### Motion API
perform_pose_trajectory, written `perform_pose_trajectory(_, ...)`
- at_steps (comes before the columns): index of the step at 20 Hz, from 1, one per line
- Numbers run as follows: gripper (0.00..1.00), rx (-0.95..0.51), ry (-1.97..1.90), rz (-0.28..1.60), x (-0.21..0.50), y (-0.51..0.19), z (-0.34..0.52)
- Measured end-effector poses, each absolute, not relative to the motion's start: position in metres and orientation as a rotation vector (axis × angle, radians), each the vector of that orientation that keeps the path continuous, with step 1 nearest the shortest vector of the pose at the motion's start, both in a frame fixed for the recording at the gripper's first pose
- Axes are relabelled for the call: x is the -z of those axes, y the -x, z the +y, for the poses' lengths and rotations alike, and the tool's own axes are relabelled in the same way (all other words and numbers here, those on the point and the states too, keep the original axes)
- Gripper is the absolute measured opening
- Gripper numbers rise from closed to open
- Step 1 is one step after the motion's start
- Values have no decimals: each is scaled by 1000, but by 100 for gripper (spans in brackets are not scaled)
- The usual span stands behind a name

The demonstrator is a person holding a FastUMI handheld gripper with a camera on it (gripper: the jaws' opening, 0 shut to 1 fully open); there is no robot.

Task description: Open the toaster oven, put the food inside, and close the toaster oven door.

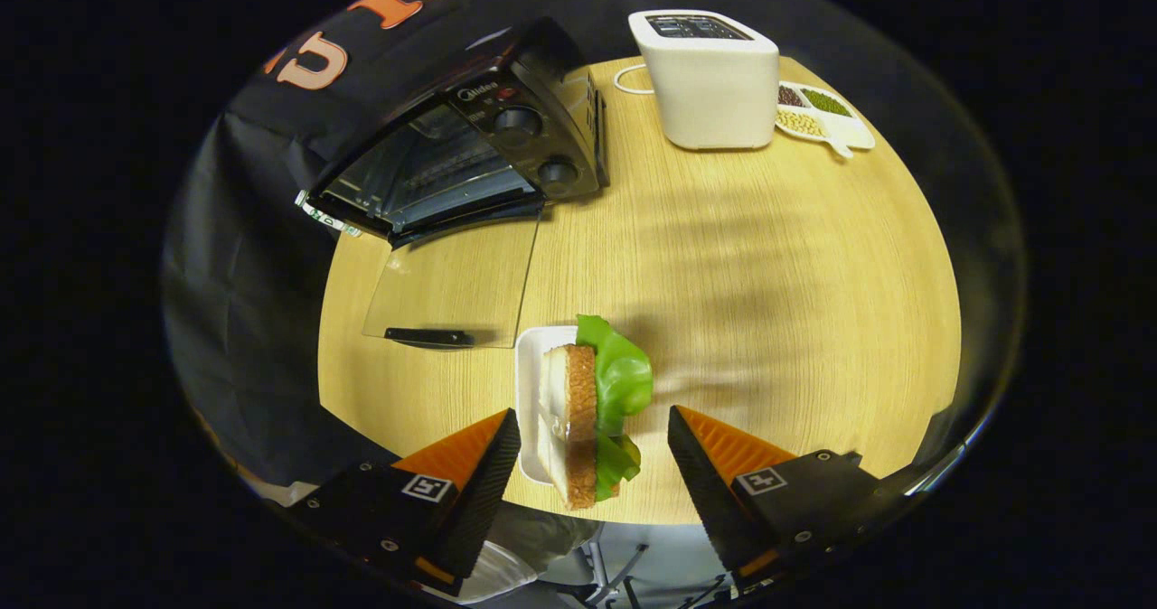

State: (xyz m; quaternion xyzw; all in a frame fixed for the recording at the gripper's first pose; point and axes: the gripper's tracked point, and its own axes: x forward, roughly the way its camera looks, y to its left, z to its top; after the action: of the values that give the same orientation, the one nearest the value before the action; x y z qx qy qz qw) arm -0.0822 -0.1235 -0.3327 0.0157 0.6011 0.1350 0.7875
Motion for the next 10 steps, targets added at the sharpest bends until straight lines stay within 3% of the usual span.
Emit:
perform_pose_trajectory(1,96,-285,-22,1307,338,83,-127)
perform_pose_trajectory(3,81,-271,-44,1326,342,86,-129)
perform_pose_trajectory(6,47,-250,-102,1323,340,83,-128)
perform_pose_trajectory(10,32,-214,-69,1302,334,82,-137)
